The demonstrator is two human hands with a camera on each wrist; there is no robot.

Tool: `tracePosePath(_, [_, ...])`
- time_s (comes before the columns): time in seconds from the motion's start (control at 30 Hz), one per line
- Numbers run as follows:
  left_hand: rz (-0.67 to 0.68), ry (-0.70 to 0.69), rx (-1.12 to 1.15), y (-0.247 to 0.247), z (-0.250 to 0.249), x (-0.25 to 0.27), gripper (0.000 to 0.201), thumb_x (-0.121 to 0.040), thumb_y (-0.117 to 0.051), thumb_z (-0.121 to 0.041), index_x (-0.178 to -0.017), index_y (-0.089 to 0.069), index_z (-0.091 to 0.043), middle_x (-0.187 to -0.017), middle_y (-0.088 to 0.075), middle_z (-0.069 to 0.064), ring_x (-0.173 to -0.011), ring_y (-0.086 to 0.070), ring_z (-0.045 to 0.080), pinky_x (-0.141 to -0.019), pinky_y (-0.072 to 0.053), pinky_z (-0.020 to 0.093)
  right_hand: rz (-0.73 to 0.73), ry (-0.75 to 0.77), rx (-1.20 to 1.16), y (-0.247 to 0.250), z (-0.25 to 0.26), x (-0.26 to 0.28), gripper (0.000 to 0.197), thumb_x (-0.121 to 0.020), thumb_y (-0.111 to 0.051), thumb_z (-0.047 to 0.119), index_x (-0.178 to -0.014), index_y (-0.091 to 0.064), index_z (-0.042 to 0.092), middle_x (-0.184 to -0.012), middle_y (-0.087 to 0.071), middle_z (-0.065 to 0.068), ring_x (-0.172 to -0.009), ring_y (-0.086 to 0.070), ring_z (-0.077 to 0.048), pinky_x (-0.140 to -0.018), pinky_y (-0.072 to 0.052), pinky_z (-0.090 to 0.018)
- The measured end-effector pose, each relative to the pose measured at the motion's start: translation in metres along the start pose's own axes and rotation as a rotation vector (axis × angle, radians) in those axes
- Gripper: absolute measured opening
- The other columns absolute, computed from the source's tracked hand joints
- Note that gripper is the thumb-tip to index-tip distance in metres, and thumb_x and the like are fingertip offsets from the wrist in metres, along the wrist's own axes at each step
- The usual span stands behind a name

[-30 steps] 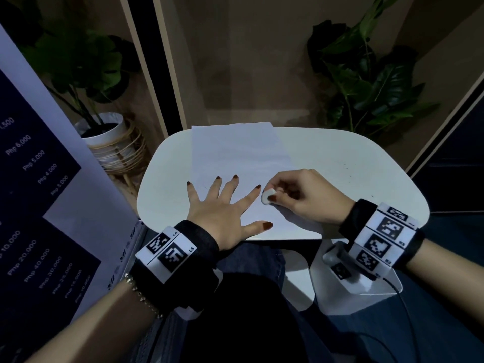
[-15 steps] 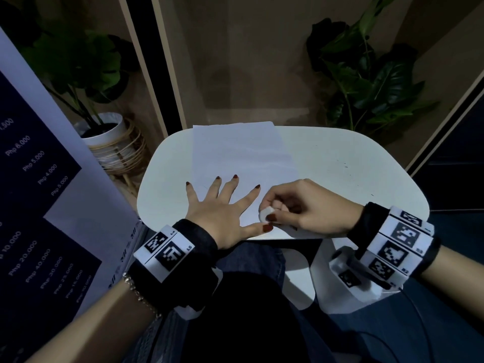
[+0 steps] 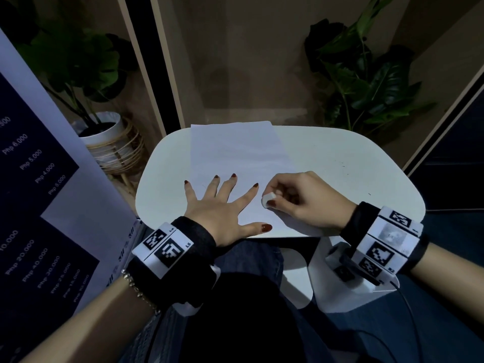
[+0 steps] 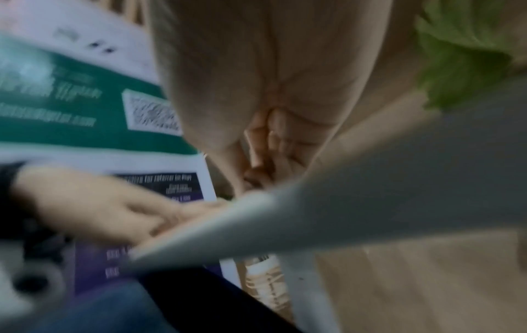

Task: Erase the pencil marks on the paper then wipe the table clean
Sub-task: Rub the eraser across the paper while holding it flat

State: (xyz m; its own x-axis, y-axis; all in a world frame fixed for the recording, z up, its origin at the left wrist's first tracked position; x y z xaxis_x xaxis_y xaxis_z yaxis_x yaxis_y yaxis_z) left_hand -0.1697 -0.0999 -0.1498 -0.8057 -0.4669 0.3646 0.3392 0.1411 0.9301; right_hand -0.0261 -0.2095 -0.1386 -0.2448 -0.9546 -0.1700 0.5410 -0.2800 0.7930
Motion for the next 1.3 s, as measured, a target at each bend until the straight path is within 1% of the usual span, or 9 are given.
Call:
tracePosePath(0.13, [0.000,0.002,0.003,0.000,0.000,0.000,0.084,-0.077,-0.017,-0.087,-0.146,0.019,-0.055,-0.162,0.022,-0.007,-0.149,0.018,0.022,-0.110,0.006,0.071,0.137,0.045,-0.057,-0.008,0.010,0.005,0.003,-0.092,-0.068,0.021,-0.094,-0.069,0.019,-0.066,-0.058,0.009,-0.059,-0.051,-0.006,-0.062,-0.044,-0.022])
tracePosePath(0.27, [0.004,0.001,0.008,0.000,0.000,0.001,0.084,-0.077,-0.015,-0.087,-0.146,0.019,-0.054,-0.162,0.022,-0.007,-0.149,0.019,0.022,-0.110,0.006,0.071,-0.035,-0.001,0.055,0.002,-0.001,-0.002,0.005,-0.091,-0.068,0.021,-0.095,-0.071,0.019,-0.071,-0.061,0.012,-0.064,-0.055,-0.005,-0.064,-0.040,-0.021])
tracePosePath(0.43, [0.004,0.000,0.008,0.000,0.000,0.000,0.085,-0.077,-0.017,-0.087,-0.146,0.018,-0.055,-0.162,0.022,-0.007,-0.149,0.018,0.021,-0.110,0.005,0.071,0.171,0.030,-0.080,-0.008,0.009,0.004,0.005,-0.092,-0.068,0.020,-0.096,-0.070,0.017,-0.061,-0.055,0.015,-0.057,-0.050,-0.004,-0.062,-0.044,-0.023])
tracePosePath(0.6, [0.011,-0.003,0.012,0.000,0.001,0.001,0.085,-0.075,-0.015,-0.088,-0.146,0.018,-0.054,-0.162,0.022,-0.007,-0.149,0.018,0.022,-0.110,0.006,0.071,-0.063,-0.084,0.033,0.007,-0.012,-0.003,0.004,-0.091,-0.069,0.021,-0.092,-0.072,0.019,-0.073,-0.066,0.008,-0.066,-0.059,-0.010,-0.066,-0.042,-0.022])
tracePosePath(0.77, [0.006,-0.006,0.011,0.000,0.001,0.001,0.086,-0.075,-0.015,-0.088,-0.147,0.018,-0.054,-0.162,0.022,-0.007,-0.149,0.018,0.022,-0.110,0.006,0.071,0.147,-0.003,-0.047,-0.002,0.000,0.002,0.005,-0.091,-0.070,0.024,-0.094,-0.072,0.021,-0.066,-0.059,0.013,-0.061,-0.053,-0.004,-0.064,-0.045,-0.024])
tracePosePath(0.93, [0.017,-0.001,0.003,0.001,0.001,0.001,0.085,-0.076,-0.015,-0.087,-0.147,0.018,-0.054,-0.162,0.022,-0.007,-0.149,0.018,0.023,-0.111,0.007,0.071,-0.105,-0.091,0.054,0.008,-0.017,-0.003,0.005,-0.092,-0.068,0.022,-0.091,-0.072,0.018,-0.070,-0.064,0.008,-0.061,-0.055,-0.006,-0.063,-0.038,-0.019])
tracePosePath(1.1, [0.016,-0.006,0.007,0.000,0.002,0.001,0.085,-0.075,-0.016,-0.088,-0.146,0.018,-0.055,-0.162,0.022,-0.007,-0.149,0.018,0.022,-0.110,0.006,0.071,0.186,-0.016,-0.096,0.001,-0.003,0.002,0.007,-0.091,-0.071,0.023,-0.095,-0.072,0.019,-0.064,-0.060,0.012,-0.059,-0.054,-0.004,-0.062,-0.046,-0.023])
tracePosePath(1.23, [0.020,-0.005,0.005,0.001,0.001,0.001,0.085,-0.074,-0.014,-0.088,-0.146,0.018,-0.055,-0.162,0.022,-0.007,-0.149,0.019,0.023,-0.110,0.007,0.071,-0.089,-0.105,0.069,0.010,-0.019,-0.005,0.006,-0.091,-0.069,0.024,-0.092,-0.072,0.019,-0.070,-0.066,0.008,-0.061,-0.056,-0.006,-0.061,-0.038,-0.016])
tracePosePath(1.3, [0.017,-0.005,0.007,0.001,0.001,0.001,0.085,-0.075,-0.015,-0.087,-0.147,0.017,-0.055,-0.162,0.022,-0.007,-0.149,0.019,0.022,-0.110,0.007,0.071,-0.044,-0.069,0.016,0.006,-0.015,-0.002,0.004,-0.092,-0.068,0.020,-0.093,-0.071,0.018,-0.069,-0.065,0.009,-0.060,-0.056,-0.006,-0.061,-0.040,-0.019])
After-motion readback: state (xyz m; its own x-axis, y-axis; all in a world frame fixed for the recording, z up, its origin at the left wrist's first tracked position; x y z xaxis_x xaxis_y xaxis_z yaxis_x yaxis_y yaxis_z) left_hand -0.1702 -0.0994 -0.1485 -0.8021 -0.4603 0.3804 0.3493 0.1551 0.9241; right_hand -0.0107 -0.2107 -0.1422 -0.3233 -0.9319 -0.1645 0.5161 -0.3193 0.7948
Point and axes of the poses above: each hand's wrist, its own x-axis away from the middle knuckle, its own y-axis out of the back of the hand, z = x × y, the point moved 3 cm from there along -x, towards the middle knuckle
